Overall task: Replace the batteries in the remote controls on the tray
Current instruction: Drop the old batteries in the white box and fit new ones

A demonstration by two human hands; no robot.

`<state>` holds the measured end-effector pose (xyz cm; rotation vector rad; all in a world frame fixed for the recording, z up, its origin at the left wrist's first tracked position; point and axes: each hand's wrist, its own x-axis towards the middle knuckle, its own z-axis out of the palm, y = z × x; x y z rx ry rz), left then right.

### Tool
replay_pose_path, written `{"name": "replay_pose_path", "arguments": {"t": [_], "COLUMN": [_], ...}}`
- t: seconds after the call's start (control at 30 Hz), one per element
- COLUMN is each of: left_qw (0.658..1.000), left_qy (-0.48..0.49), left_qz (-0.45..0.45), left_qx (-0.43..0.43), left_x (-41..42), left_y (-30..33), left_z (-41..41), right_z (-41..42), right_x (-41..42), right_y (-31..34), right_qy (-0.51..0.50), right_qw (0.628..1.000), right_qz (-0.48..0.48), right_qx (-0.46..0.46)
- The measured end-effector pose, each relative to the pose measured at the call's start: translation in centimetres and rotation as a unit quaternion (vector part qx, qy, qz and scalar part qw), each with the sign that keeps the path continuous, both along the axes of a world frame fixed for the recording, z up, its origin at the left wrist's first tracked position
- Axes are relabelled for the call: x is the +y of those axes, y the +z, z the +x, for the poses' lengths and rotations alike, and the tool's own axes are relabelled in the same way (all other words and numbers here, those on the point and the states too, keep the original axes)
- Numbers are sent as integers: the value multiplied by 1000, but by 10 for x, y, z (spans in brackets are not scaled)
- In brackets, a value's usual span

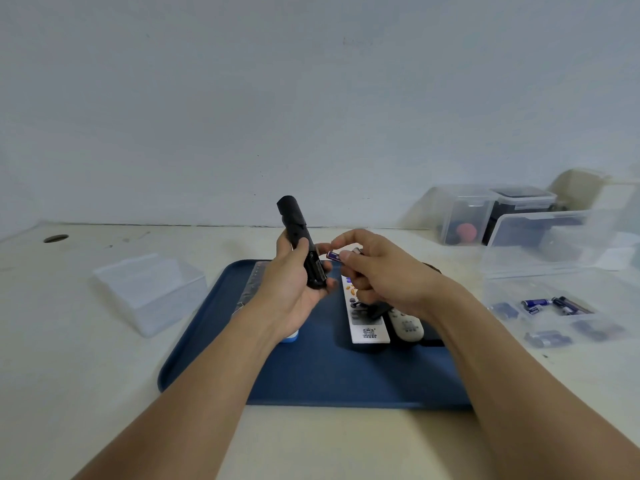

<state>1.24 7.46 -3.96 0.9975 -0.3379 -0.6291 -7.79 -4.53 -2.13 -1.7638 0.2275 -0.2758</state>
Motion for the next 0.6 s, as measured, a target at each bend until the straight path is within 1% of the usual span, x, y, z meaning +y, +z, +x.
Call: {"name": "replay_pose_path", "arguments": {"t": [0.13,0.23,0.3,0.4,0.5,0.6], "left_qw": [1000,999,998,995,990,990], "left_qy": [-20,-48,-62,-89,-116,-106], "left_qz": [12,-2,-3,25,50,63], "left_qx": [-7,-10,-19,-38,-56,-63], "left_x": [-1,-1,-2,-3,-3,-4], "left_y": [0,0,-2,-4,-3,-5], "left_z": [-1,-4,-5,-4,-6,-6], "right_z": [-1,-1,0,5,8,11], "right_x": [-2,-1,1,2,5,10], "right_y": [1,2,2,0,-4,-6], "right_qy": [-40,-72,-93,-116,-124,-146], "right_qw": [997,990,981,960,951,943], "right_qz": [-55,-85,-115,-189,-219,-244], "right_qx": [-29,-85,-126,-171,-178,-174]}}
